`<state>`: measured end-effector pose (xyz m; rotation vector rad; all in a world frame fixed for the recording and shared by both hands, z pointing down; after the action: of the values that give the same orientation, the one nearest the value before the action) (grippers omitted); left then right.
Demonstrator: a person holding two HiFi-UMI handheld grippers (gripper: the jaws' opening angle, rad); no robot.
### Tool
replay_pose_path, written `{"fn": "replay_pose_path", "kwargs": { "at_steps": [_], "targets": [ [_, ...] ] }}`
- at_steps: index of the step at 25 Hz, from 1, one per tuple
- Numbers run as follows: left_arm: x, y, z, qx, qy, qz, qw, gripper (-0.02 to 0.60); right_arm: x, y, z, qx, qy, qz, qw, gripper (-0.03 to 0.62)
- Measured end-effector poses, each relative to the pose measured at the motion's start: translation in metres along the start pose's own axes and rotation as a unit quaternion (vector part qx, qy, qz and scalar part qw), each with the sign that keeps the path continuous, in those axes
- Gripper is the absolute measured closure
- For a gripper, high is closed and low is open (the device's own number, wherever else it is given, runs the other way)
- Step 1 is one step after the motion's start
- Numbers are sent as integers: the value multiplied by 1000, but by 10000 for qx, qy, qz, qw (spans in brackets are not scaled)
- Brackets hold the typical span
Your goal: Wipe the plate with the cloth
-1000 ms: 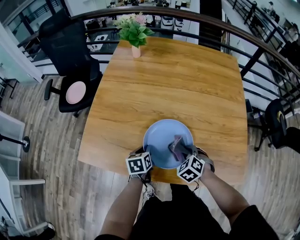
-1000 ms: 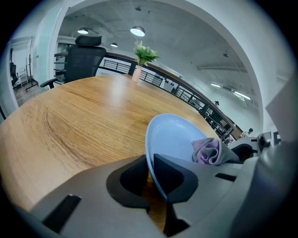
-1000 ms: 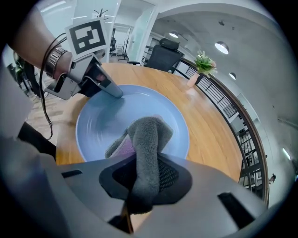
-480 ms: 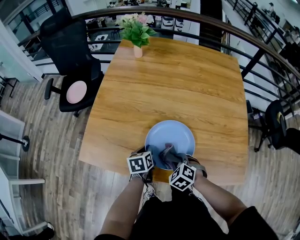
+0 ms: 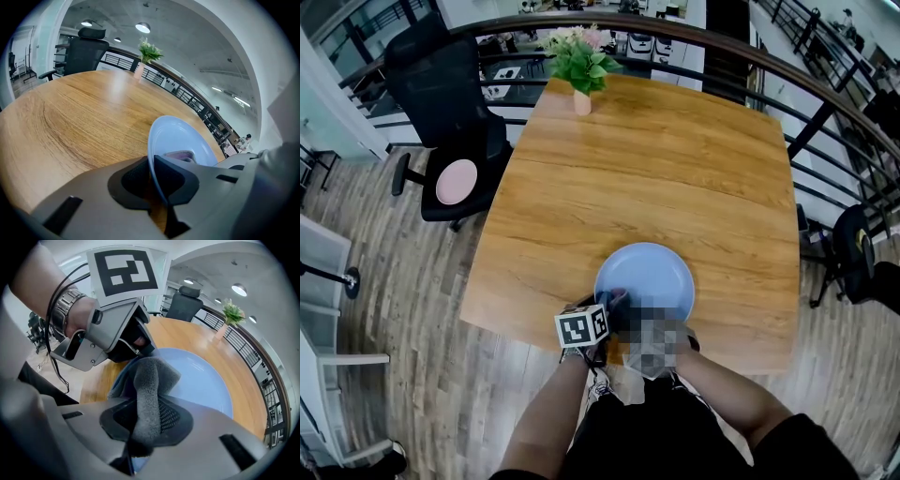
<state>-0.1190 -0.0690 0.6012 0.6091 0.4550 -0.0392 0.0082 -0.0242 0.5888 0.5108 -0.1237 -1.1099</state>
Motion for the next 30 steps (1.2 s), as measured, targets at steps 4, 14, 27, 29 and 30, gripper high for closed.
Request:
{"fn": "replay_pose_path", "kwargs": {
  "at_steps": [4, 14, 27, 29, 30],
  "targets": [
    [1, 0, 2, -19, 132, -59, 9999, 529, 10, -5, 5, 52, -104, 81, 9999, 522],
    [1, 0, 1, 1, -16, 3, 10000, 531, 56, -23, 25, 157, 38, 290, 9994, 522],
    [-2, 0, -2, 13, 182, -116, 9998, 528, 103, -17, 21, 690, 387, 1740, 9816, 522],
    [-5, 1, -3, 65, 266, -128, 9995, 526, 109, -12, 13, 895, 469, 2004, 9745, 522],
    [-7, 1, -5, 105, 254, -105, 9996, 526, 111, -9, 8, 997, 509, 2124, 9708, 522]
  ]
}}
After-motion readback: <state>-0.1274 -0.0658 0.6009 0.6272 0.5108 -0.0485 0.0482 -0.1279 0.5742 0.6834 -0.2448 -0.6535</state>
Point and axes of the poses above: the fingertips, and each gripper's own axes: z forward along the fingers, x to its right, y out of its underside, the point moved 8 cm from there along -z, backward along the fingers, and after that the axes turned 2 degrees about z, right-handed, at the moved point
